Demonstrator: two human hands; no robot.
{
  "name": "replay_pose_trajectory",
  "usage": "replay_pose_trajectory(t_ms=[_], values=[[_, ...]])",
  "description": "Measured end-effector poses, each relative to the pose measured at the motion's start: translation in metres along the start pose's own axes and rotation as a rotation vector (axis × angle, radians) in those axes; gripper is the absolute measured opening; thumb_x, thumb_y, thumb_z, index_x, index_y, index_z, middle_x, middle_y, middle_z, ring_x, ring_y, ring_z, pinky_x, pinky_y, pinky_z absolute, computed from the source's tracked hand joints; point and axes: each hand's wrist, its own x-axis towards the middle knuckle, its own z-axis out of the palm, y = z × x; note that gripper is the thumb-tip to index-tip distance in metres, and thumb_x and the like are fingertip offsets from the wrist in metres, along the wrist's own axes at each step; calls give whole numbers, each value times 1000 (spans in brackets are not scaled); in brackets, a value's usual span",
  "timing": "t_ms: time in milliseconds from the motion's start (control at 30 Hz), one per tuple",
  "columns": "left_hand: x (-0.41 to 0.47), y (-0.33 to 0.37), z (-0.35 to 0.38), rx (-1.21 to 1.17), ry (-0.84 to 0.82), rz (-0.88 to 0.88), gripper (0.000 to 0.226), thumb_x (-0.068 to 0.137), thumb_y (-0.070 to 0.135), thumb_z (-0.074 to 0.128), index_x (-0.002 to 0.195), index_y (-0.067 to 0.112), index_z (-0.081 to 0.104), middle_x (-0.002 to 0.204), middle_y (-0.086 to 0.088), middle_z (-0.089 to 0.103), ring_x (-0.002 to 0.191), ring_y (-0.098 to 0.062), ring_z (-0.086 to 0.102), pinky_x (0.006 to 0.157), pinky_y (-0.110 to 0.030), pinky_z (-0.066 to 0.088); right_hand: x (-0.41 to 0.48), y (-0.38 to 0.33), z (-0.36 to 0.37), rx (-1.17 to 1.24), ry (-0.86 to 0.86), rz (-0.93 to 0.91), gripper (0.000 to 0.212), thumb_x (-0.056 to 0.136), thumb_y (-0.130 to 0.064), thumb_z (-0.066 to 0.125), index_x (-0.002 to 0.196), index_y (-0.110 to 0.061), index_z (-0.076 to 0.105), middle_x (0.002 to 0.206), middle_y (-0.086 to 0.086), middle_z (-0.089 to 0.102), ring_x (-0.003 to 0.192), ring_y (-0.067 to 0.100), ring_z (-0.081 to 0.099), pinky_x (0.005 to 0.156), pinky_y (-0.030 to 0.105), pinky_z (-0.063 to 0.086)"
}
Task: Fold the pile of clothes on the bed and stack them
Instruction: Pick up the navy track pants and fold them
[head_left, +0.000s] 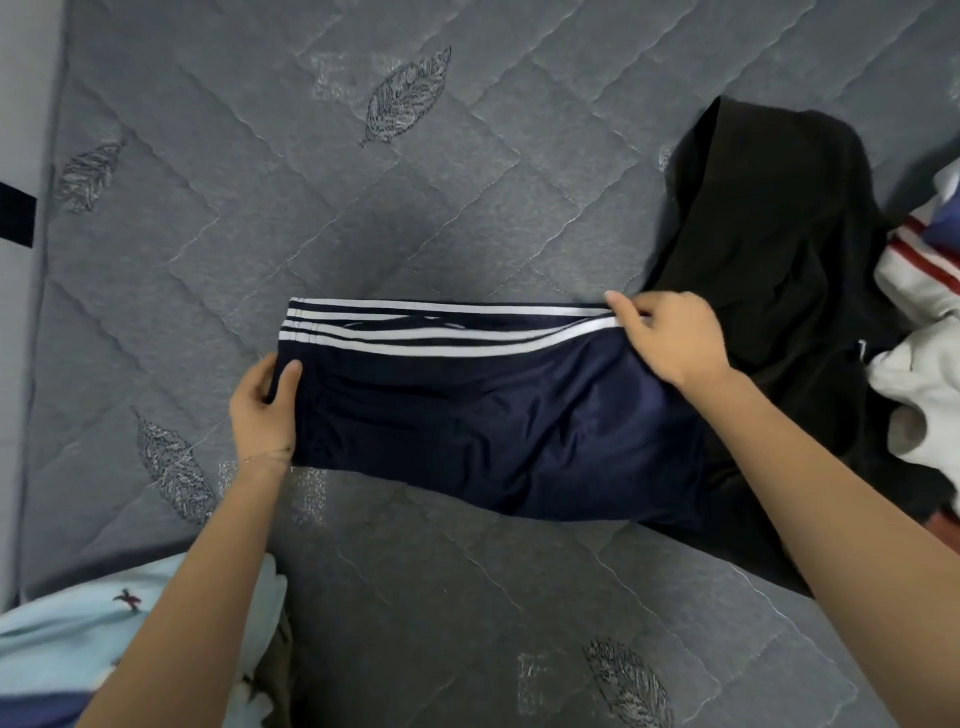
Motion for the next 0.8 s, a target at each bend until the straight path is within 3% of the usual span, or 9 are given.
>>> replay_pose_trajectory(t_ms=[100,233,333,467,533,667,733,800], values=[[17,4,1,-66,83,47,30,93,12,59,120,-2,59,111,-5,62,83,10,61,86,-13,49,13,-2,-6,66,119,117,51,94,-49,52,63,-8,54,66,11,62,73,35,58,60,33,29],[36,-2,9,40,90,60,32,92,18,62,120,2,62,112,-7,64,97,-12,62,85,-17,48,22,-6,20,46,245,66,42,90,-50,55,77,-10,61,73,9,68,75,34,62,76,38,36],[41,-18,11,333,38,65,36,94,28,58,118,2,61,106,-12,64,97,-22,59,78,-26,42,16,-3,39,-115,129,40,45,91,-53,50,106,-12,62,102,12,65,100,34,55,88,42,31],[30,-29,11,431,84,29,43,93,36,57,112,-2,54,111,-22,59,107,-35,54,87,-37,40,-18,0,39,-166,273,-101,45,92,-44,55,128,-17,56,134,13,49,127,34,40,109,49,22],[19,-30,12,384,74,-26,41,93,33,58,114,-1,50,113,-20,59,105,-33,55,82,-32,37,-38,1,46,-171,211,-129,49,94,-49,50,132,-20,55,145,13,42,137,35,32,114,50,12],[10,-26,10,401,43,-37,38,93,27,59,118,0,49,116,-23,58,108,-37,54,86,-35,39,-56,7,64,-225,-132,-81,76,92,-69,11,147,-24,37,158,12,22,146,34,16,116,52,0],[6,-25,12,640,133,72,43,92,26,59,127,4,48,121,-27,52,112,-42,49,93,-46,37,-54,6,59,-145,-54,-65,68,94,-64,24,147,-23,39,158,12,22,146,33,15,116,49,1],[-10,-20,25,777,193,360,47,90,23,57,133,8,47,128,-28,47,116,-44,44,97,-50,33,-58,7,46,-70,132,-16,58,95,-51,43,144,-20,43,155,15,28,143,34,21,117,46,7]])
